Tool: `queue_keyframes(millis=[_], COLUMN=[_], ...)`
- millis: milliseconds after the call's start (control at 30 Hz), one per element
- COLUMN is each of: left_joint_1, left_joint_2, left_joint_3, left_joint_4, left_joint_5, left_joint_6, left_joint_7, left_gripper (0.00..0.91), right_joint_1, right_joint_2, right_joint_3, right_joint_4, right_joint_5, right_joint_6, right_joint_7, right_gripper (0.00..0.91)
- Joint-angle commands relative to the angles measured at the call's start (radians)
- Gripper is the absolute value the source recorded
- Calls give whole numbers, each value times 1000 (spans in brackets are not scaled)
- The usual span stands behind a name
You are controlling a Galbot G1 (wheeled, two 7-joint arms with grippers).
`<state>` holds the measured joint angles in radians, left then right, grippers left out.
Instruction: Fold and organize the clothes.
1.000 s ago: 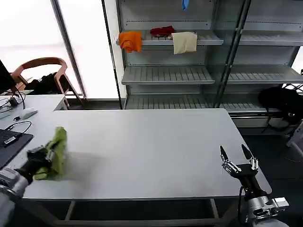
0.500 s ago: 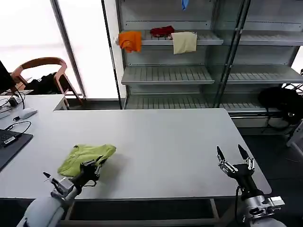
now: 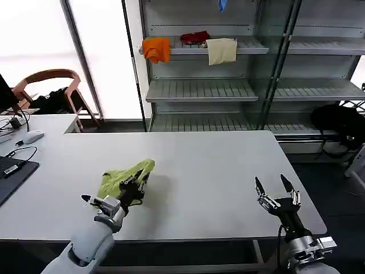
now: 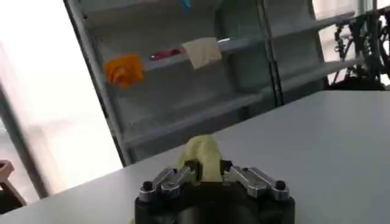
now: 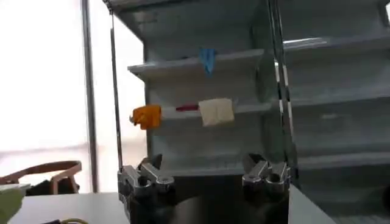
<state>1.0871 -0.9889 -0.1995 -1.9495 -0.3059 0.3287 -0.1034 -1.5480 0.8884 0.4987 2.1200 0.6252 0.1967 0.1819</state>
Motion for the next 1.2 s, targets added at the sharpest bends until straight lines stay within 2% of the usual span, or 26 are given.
queue_keyframes(millis=[33,133,233,400,500,633,767,800,867,1000,1200], left_joint_1=[-86,-65,-11,202,320,441,479,490,496,498,495], left_joint_2=[-21,-2,16,18,-8,-56,-105,-122,-136,-159,-163], left_joint_3=[29,-52,-135,-231,-282,-321,-339,-339,-338,-330,-328], left_joint_4=[-160,-203,-237,-298,-334,-359,-375,-377,-374,-361,-345], left_joint_5=[-41,-76,-93,-36,-1,59,61,65,77,101,115], left_joint_6=[47,46,44,29,16,-26,-32,-39,-46,-56,-64], left_joint_7=[-168,-171,-174,-90,-43,-6,-4,-3,-1,1,6], left_gripper=[907,907,907,907,907,907,907,907,907,907,907], right_joint_1=[57,107,204,372,500,666,731,753,759,762,756], right_joint_2=[5,9,39,106,169,260,321,357,386,444,465], right_joint_3=[-70,-111,-174,-301,-420,-584,-667,-709,-731,-765,-772], right_joint_4=[1,-5,-20,-53,-106,-220,-283,-308,-325,-357,-389], right_joint_5=[-14,-12,-8,3,24,65,94,99,101,123,126], right_joint_6=[-67,-117,-199,-324,-391,-452,-498,-516,-533,-580,-593], right_joint_7=[-7,-17,-22,-26,-10,33,62,85,110,194,248], right_gripper=[907,907,907,907,907,907,907,907,907,907,897])
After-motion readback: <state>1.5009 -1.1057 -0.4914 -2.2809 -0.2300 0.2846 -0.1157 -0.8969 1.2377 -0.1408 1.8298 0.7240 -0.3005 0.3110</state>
